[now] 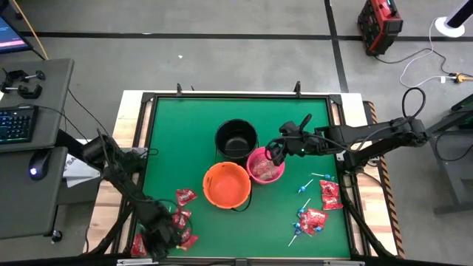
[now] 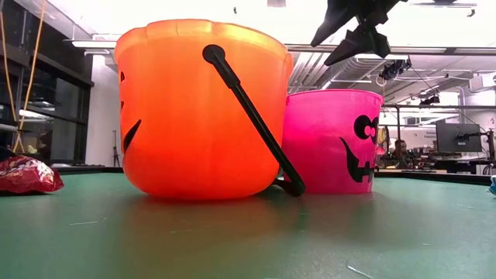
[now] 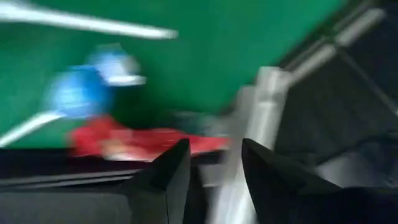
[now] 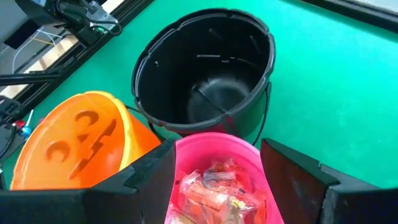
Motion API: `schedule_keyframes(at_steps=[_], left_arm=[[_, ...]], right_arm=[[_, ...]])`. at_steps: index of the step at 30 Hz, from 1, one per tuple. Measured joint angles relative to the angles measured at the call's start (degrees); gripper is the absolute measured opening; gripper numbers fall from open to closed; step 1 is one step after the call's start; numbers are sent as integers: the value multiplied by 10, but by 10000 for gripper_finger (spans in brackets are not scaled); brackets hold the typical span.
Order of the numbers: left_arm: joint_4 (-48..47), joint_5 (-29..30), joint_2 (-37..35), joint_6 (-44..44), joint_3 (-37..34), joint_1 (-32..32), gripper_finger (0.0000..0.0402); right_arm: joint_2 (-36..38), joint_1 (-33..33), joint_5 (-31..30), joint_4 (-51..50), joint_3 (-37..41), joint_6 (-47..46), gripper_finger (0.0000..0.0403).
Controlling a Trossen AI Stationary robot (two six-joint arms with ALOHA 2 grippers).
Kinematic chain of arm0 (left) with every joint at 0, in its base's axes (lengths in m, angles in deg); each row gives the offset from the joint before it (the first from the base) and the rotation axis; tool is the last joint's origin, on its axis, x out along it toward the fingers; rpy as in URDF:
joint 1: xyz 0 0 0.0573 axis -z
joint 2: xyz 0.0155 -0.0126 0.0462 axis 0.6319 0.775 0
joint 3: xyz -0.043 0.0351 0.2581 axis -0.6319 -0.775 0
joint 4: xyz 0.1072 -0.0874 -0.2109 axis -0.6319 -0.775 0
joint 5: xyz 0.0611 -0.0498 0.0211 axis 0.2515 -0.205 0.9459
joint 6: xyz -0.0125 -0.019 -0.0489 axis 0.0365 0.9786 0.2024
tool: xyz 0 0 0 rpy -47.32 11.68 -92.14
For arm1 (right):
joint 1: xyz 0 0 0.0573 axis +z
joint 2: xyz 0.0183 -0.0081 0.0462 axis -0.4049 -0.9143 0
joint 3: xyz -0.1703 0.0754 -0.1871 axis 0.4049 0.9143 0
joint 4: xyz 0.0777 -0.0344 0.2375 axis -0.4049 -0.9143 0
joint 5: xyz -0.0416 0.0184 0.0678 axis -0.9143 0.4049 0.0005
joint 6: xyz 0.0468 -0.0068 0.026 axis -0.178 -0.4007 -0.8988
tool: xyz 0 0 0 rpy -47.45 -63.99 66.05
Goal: Sort candy by brand, put in halloween buckets
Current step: Put the blue gummy into the pink bucket
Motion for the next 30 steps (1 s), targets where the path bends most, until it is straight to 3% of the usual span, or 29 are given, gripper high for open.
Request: schedule_keyframes(at_steps=[14, 25, 30], left_arm=[[-270, 50, -5, -162, 0, -14, 147], [-152, 45, -21, -93, 52, -20, 147], [-120, 81, -21, -25, 52, -7, 147]], right_arm=[[0, 0, -8, 0, 0, -7, 227], [0, 0, -8, 1, 0, -8, 227], [0, 0, -16, 1, 0, -8, 227]])
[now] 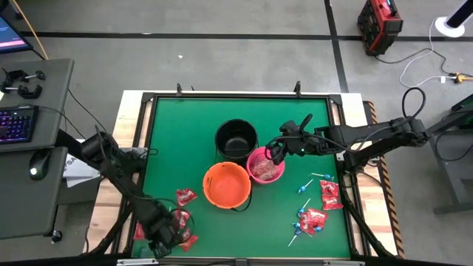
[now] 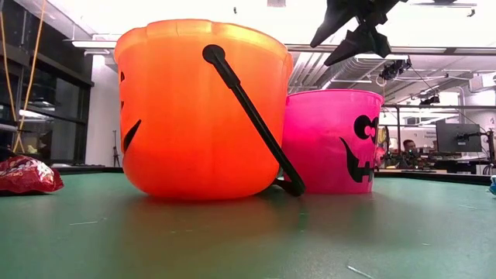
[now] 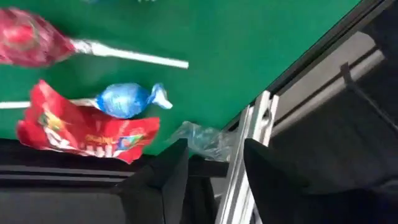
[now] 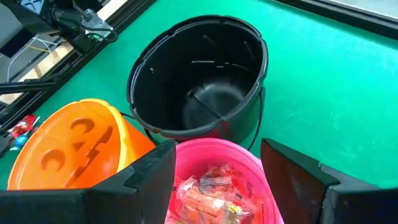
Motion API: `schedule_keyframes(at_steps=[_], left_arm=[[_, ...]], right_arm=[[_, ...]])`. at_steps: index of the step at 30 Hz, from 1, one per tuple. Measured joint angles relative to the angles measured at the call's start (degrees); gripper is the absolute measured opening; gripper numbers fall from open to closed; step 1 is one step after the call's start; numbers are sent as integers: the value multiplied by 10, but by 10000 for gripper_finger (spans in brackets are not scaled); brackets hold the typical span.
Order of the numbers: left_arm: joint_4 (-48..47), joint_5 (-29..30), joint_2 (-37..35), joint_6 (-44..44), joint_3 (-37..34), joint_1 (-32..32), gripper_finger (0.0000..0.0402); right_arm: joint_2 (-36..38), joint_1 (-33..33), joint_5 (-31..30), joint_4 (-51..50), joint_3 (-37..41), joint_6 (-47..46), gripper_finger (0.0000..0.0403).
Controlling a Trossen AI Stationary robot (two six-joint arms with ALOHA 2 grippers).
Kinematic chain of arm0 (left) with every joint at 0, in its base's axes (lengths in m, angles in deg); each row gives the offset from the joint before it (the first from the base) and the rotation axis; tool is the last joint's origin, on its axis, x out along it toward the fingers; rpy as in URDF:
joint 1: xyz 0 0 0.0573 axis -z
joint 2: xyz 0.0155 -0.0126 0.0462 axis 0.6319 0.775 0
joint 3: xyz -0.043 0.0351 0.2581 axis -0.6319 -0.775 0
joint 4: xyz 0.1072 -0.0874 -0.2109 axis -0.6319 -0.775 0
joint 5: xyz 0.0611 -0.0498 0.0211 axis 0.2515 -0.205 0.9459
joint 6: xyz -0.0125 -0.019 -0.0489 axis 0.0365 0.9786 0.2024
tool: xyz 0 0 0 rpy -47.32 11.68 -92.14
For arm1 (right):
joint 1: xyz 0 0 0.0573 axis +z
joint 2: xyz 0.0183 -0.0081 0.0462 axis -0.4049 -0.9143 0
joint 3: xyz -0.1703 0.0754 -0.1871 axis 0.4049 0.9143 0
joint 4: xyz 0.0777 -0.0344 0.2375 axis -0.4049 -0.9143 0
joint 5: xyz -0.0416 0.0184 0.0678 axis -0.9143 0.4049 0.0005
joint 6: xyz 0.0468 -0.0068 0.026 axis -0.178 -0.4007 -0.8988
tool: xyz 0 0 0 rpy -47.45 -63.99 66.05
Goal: Sort candy by brand, put in halloween buckets
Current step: Put the blue gummy into the pink bucket
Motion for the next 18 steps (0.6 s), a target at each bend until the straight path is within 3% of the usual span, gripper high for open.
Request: schedule_keyframes(at_steps=[6, 14, 18], left_arm=[[-8, 11, 0, 92, -16, 31, 147], [66, 13, 0, 210, -15, 54, 147], [48, 18, 0, 241, -15, 72, 147]], right_arm=[[0, 0, -1, 0, 0, 2, 227], [0, 0, -2, 0, 0, 2, 227], [0, 0, -2, 0, 0, 5, 227]])
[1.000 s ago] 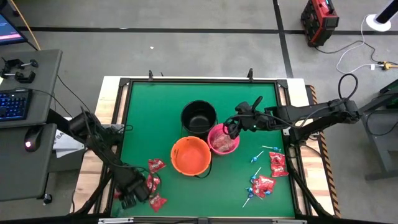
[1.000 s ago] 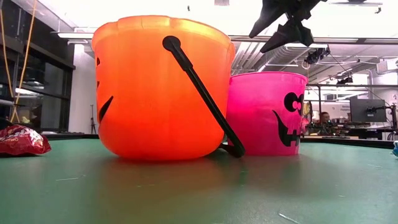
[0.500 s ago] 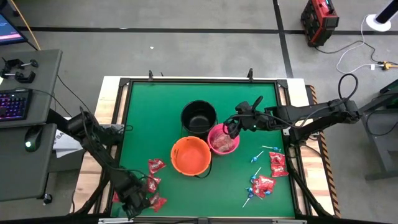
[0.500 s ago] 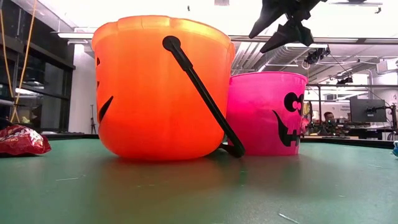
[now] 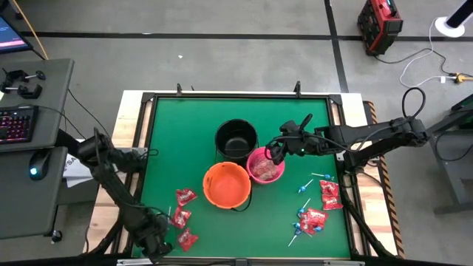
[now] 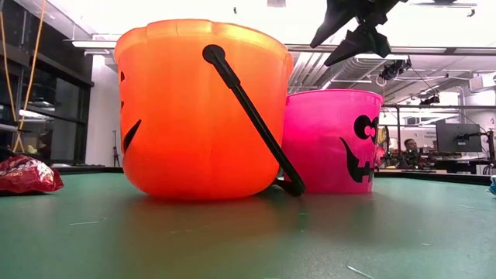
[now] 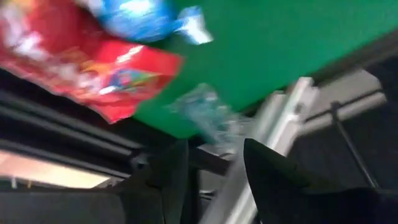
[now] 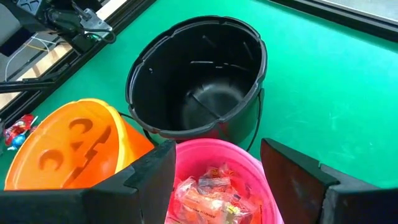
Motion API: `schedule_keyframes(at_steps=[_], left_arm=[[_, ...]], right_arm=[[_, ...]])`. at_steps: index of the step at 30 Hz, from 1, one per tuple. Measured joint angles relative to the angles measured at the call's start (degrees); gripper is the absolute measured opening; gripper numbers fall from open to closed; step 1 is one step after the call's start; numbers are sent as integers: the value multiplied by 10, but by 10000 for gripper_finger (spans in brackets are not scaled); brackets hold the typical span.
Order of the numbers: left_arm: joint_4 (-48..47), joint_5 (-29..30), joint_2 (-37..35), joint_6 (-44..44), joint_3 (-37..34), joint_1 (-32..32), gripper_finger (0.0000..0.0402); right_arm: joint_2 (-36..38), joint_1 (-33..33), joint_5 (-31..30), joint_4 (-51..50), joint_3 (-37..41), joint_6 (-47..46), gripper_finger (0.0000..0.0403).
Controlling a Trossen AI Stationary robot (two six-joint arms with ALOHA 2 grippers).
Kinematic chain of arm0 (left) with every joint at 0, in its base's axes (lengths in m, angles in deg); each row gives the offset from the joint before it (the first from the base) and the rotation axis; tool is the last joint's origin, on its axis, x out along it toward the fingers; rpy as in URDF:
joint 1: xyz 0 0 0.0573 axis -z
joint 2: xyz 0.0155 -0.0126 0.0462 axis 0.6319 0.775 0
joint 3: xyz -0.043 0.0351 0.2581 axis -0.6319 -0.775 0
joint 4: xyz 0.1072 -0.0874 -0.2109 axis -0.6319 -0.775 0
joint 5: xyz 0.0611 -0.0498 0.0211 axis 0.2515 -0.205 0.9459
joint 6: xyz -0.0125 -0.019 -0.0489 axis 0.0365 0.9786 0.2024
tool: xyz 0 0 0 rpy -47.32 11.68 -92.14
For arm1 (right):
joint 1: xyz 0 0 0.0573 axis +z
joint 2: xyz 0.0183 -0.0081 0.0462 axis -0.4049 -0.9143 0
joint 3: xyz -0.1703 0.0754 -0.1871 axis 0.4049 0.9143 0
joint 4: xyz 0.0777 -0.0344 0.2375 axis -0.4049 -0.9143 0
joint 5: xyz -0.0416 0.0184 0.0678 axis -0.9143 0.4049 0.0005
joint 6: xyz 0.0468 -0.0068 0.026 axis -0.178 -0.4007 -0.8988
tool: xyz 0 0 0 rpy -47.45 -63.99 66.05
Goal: Sort candy by brand, put in halloween buckets
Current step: Put the blue gummy into the pink bucket
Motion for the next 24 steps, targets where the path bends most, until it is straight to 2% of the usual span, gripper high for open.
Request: schedule_keyframes(at_steps=[9, 24], left_arm=[[-4, 27, 1, 25, 0, 4, 147], [26, 26, 53, 31, 0, 8, 147]], right_arm=[[0, 0, 0, -5, 0, 1, 227], [0, 0, 0, -5, 0, 1, 227]])
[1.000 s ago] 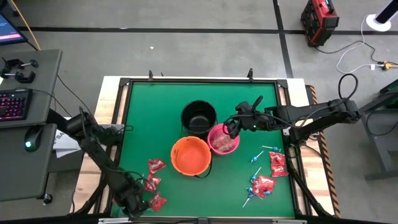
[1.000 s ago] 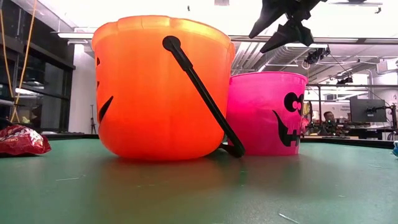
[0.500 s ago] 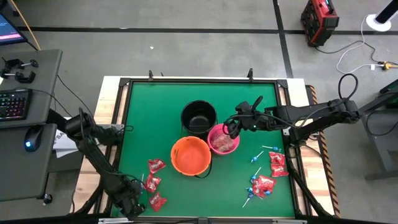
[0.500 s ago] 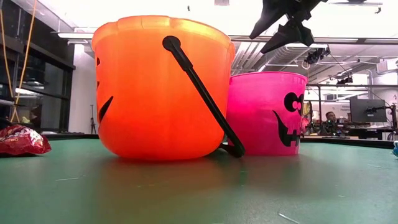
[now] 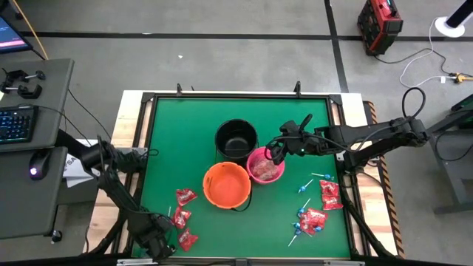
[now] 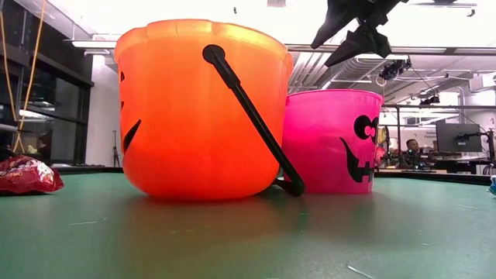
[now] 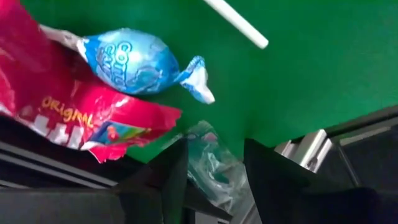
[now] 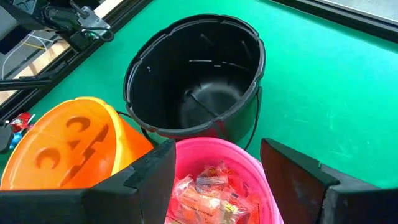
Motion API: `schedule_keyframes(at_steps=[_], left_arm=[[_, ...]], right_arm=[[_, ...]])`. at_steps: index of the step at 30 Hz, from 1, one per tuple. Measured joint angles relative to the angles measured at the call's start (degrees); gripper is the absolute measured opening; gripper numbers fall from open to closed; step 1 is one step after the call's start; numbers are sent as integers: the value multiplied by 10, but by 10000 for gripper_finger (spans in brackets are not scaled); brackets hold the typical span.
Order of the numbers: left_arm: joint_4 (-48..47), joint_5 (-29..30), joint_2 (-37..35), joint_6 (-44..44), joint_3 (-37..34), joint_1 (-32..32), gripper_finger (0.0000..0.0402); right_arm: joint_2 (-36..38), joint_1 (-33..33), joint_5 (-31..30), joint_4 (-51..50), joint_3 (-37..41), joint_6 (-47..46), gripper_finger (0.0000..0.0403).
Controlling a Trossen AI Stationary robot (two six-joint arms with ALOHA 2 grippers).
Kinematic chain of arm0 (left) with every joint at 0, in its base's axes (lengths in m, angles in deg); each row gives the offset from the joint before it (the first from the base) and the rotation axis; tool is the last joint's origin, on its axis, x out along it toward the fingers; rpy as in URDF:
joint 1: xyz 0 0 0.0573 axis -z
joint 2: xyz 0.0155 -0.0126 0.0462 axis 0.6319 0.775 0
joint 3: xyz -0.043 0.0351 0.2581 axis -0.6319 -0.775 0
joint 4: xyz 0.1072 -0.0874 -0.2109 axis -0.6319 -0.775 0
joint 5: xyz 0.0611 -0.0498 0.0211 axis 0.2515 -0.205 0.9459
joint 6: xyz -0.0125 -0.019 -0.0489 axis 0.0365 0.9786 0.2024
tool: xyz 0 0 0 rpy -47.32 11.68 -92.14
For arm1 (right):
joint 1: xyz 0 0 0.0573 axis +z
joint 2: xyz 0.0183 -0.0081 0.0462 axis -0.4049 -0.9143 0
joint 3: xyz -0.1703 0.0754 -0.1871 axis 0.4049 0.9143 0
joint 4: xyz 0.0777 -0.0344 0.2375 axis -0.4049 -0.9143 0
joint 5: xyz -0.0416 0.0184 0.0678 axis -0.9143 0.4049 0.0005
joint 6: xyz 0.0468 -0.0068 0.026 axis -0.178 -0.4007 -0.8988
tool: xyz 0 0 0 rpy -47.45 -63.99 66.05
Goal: Sort candy by brand, put in halloween buckets
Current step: Put the blue gummy into the pink bucket
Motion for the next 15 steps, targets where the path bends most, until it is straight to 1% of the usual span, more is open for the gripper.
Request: schedule_keyframes(at_steps=[2, 4, 6, 9, 10, 13, 15], left_arm=[[0, 0, 4, -8, 0, 1, 142], [0, 1, 5, -23, 0, 1, 126], [-1, 3, 5, -40, 0, 1, 95], [-4, 8, 4, -69, 0, -3, 25], [-4, 10, 4, -77, 1, -5, 14], [-5, 25, -8, -115, 0, -13, 10], [-5, 34, -30, -154, 0, -20, 3]], right_arm=[[0, 0, 0, 0, 0, 0, 227], [0, 0, 0, 0, 0, 0, 227], [0, 0, 0, 0, 0, 0, 227], [0, 0, 0, 0, 0, 0, 227], [0, 0, 0, 0, 0, 0, 227], [0, 0, 0, 0, 0, -2, 227], [0, 0, 0, 0, 0, -2, 227]])
